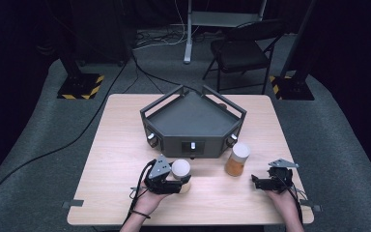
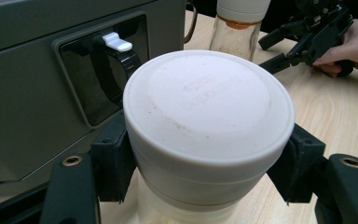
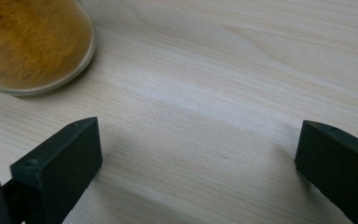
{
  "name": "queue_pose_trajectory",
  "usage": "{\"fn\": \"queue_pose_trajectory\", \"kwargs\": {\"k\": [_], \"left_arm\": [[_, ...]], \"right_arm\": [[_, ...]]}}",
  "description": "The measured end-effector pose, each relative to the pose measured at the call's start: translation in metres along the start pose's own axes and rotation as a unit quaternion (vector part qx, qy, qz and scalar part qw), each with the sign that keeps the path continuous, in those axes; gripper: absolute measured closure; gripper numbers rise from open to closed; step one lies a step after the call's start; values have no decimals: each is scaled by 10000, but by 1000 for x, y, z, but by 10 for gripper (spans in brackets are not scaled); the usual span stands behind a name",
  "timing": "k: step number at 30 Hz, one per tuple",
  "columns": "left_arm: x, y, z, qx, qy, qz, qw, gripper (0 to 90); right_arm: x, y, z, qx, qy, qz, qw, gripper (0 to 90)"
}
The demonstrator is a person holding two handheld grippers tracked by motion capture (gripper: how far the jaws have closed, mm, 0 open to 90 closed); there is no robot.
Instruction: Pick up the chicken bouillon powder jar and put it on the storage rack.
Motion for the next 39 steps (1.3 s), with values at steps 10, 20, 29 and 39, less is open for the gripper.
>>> {"fn": "queue_pose_trajectory", "kwargs": {"k": [10, 20, 29, 39], "left_arm": [[2, -1, -2, 14, -54, -28, 10000, 337], [8, -3, -11, 12, 97, -88, 9999, 337], [24, -1, -19, 20, 227, -10, 9997, 337], [43, 0, -25, 34, 347, 53, 9994, 337]], "right_arm": [[0, 0, 0, 5, -2, -5, 10000, 0], [0, 0, 0, 5, 0, -6, 10000, 0], [0, 0, 0, 6, -2, -7, 10000, 0], [0, 0, 0, 7, -3, -8, 10000, 0]]}}
Point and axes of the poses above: each handheld gripper's, and its own axes: z roughly forward along the jaws, x roughly out of its top, y roughly to its right, the point moved 5 cm from there along z, roughly forward along the jaws, and after that the axes turned 13 degrees about -z, right-handed, at the moved point
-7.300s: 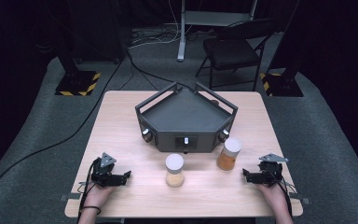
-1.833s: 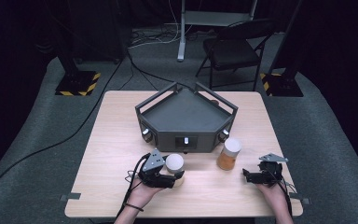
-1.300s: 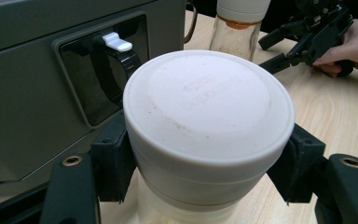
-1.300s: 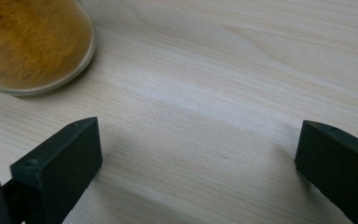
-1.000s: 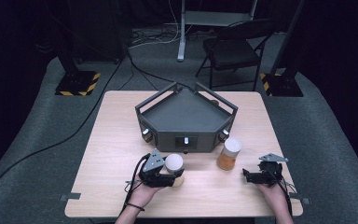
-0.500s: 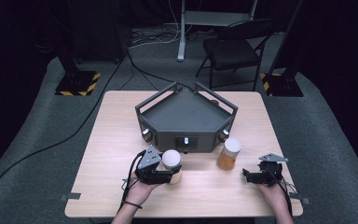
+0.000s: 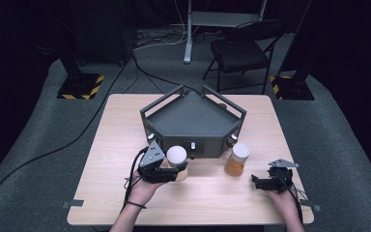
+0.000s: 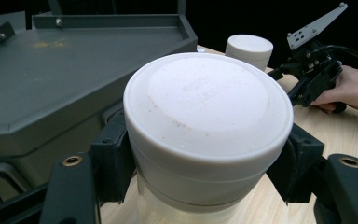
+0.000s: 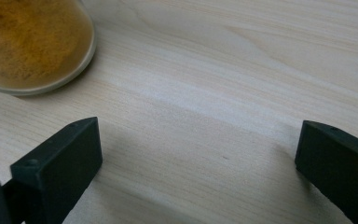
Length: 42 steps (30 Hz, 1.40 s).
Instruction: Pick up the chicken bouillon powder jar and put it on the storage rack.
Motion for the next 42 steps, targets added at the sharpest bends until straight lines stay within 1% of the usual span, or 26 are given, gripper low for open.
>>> {"fn": "queue_pose_trajectory", "kwargs": {"k": [5, 10, 11, 17, 20, 23, 28, 29, 31, 33, 36, 40, 42], "left_arm": [[11, -2, -3, -120, 76, -27, 9999, 337], [21, -1, -5, -114, 157, 36, 9998, 337], [21, -1, -5, -114, 157, 36, 9998, 337], [32, -1, -7, -45, 163, 85, 9998, 338], [40, -3, -8, -66, 189, 62, 9998, 338], [43, -4, -8, -70, 208, 42, 9998, 338], [54, -4, -9, -1, 233, 76, 9997, 338], [54, -4, -9, -1, 233, 76, 9997, 338], [59, -4, -9, 29, 217, 61, 9997, 337], [65, -3, -9, 40, 223, 89, 9997, 338], [69, -4, -8, 54, 223, 104, 9997, 338], [76, -7, -5, 89, 245, 61, 9996, 337], [77, -7, -5, 106, 253, 66, 9996, 338]], "right_arm": [[0, 0, 0, 1, -1, -1, 10000, 0], [0, 0, 0, 3, 0, -3, 10000, 0], [0, 0, 0, 3, 0, -3, 10000, 0], [0, 0, 0, 4, -1, 0, 10000, 0], [0, 0, 0, 5, -1, 9, 10000, 0], [0, 0, 0, 6, 0, 9, 10000, 0], [0, 0, 0, 8, 1, 5, 10000, 0], [0, 0, 0, 8, 1, 5, 10000, 0], [0, 0, 0, 8, 2, 6, 10000, 0], [0, 0, 0, 11, 6, -5, 10000, 0], [0, 0, 0, 12, 6, -5, 10000, 0], [0, 0, 0, 14, 9, -13, 10000, 0], [0, 0, 0, 15, 8, -7, 10000, 0]]}}
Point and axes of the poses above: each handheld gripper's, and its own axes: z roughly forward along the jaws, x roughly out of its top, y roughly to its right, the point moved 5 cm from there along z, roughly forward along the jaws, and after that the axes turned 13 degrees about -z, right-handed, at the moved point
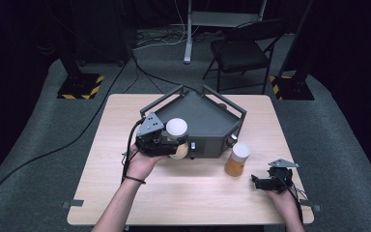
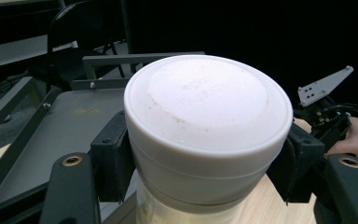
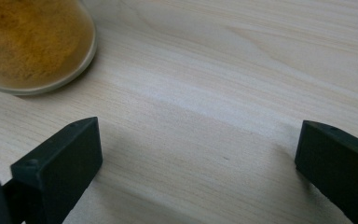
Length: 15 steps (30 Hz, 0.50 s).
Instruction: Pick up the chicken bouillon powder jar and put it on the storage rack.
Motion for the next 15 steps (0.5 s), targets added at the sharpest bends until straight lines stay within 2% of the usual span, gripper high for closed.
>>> {"fn": "queue_pose_trajectory", "kwargs": {"k": [15], "left_arm": [[19, -14, 9, 267, 99, -71, 9996, 338]], "right_arm": [[0, 0, 0, 3, -2, -2, 10000, 0]]}}
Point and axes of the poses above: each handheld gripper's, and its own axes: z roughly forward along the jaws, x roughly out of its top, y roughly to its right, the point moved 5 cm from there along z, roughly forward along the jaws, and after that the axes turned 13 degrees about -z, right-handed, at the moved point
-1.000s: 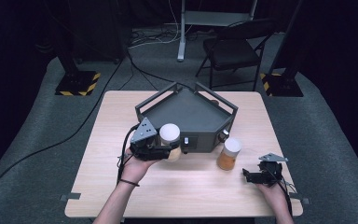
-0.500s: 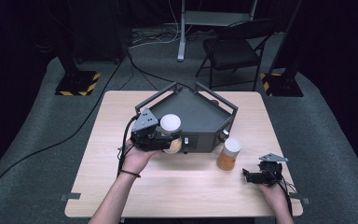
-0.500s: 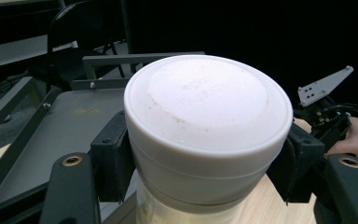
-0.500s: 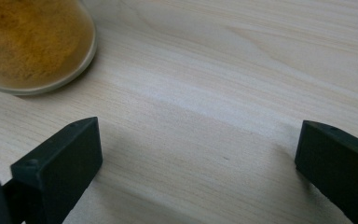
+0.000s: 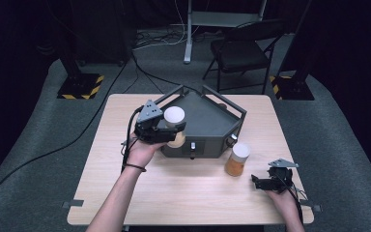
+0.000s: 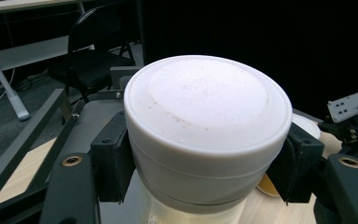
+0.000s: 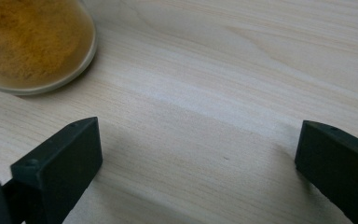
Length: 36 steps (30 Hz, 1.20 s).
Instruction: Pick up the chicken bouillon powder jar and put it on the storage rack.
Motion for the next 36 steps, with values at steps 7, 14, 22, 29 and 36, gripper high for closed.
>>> {"fn": "queue_pose_trajectory", "kwargs": {"k": [7, 14, 22, 29, 36], "left_arm": [[9, -3, 12, 193, -26, 10, 9998, 338], [15, -11, 26, 329, -8, -98, 9994, 338], [17, -19, 42, 610, -37, -262, 9978, 338], [14, -21, 50, 768, -93, -364, 9963, 337], [10, -27, 50, 891, -128, -513, 9946, 337]], "right_arm": [[0, 0, 0, 6, -1, 0, 10000, 0], [0, 0, 0, 11, -1, -2, 10000, 0], [0, 1, 0, 18, -4, -10, 10000, 0], [0, 1, 0, 22, -5, -15, 10000, 0], [0, 1, 0, 22, -5, -15, 10000, 0]]}}
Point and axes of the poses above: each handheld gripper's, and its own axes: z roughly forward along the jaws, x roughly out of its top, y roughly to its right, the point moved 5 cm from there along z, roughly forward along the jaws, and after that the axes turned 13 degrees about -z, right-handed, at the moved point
